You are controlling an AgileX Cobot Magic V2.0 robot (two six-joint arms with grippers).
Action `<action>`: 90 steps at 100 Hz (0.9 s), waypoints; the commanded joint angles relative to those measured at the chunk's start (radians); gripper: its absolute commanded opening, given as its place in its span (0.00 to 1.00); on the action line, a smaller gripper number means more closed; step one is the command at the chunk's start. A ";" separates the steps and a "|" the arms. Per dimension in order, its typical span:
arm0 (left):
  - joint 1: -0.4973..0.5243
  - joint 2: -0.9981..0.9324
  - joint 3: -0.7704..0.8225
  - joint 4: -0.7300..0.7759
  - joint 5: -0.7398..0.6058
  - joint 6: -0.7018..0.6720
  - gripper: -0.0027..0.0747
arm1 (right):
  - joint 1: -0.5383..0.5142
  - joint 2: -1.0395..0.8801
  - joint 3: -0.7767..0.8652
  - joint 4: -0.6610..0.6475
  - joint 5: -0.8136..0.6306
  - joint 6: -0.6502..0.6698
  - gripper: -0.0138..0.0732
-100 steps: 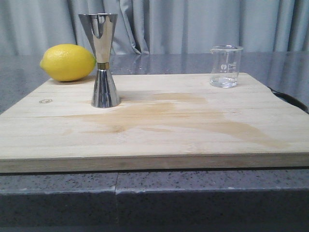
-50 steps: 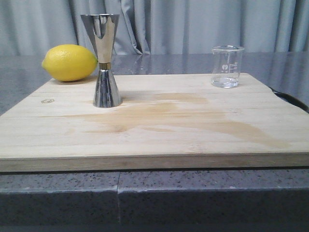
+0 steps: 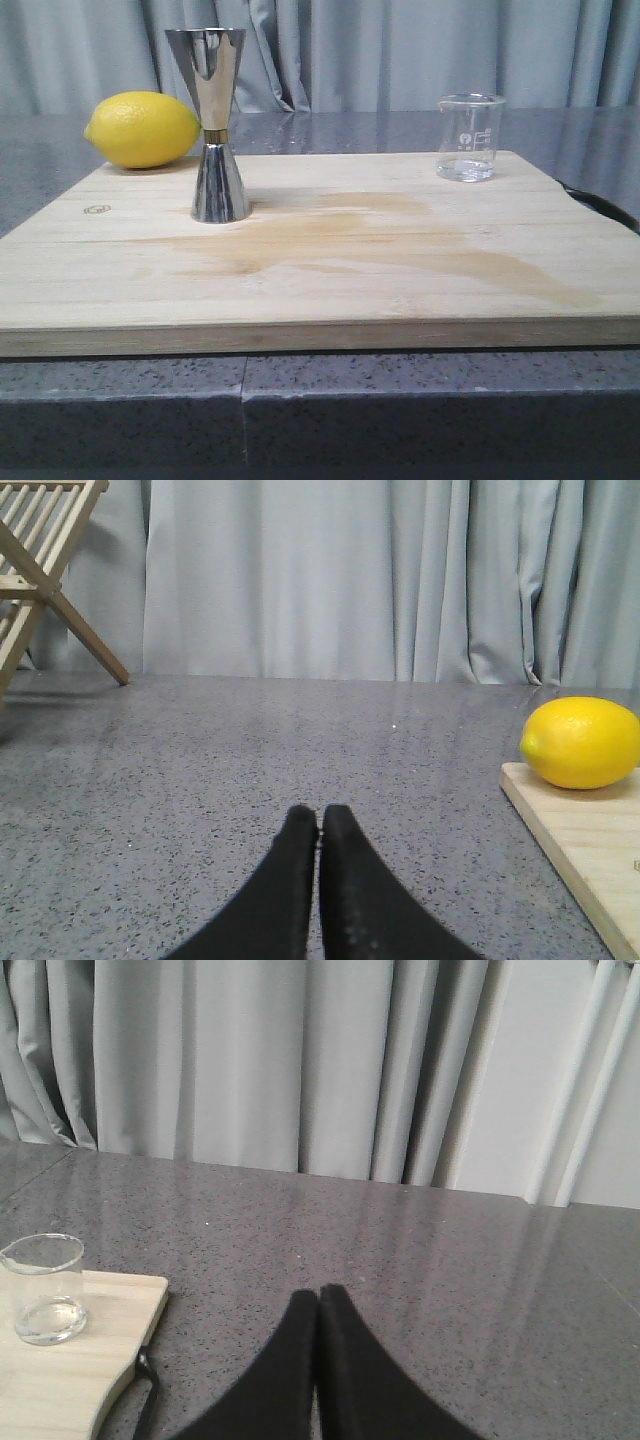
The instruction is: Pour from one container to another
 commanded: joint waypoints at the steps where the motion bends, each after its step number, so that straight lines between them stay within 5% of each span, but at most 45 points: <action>1: -0.007 -0.025 0.005 -0.007 -0.071 -0.009 0.01 | -0.006 0.011 -0.026 -0.025 -0.056 -0.001 0.08; 77: -0.007 -0.025 0.005 -0.007 -0.071 -0.009 0.01 | -0.006 0.011 -0.026 -0.020 -0.054 -0.016 0.08; 90: -0.007 -0.025 0.005 -0.007 -0.071 -0.009 0.01 | -0.006 0.007 -0.012 0.289 -0.031 -0.311 0.08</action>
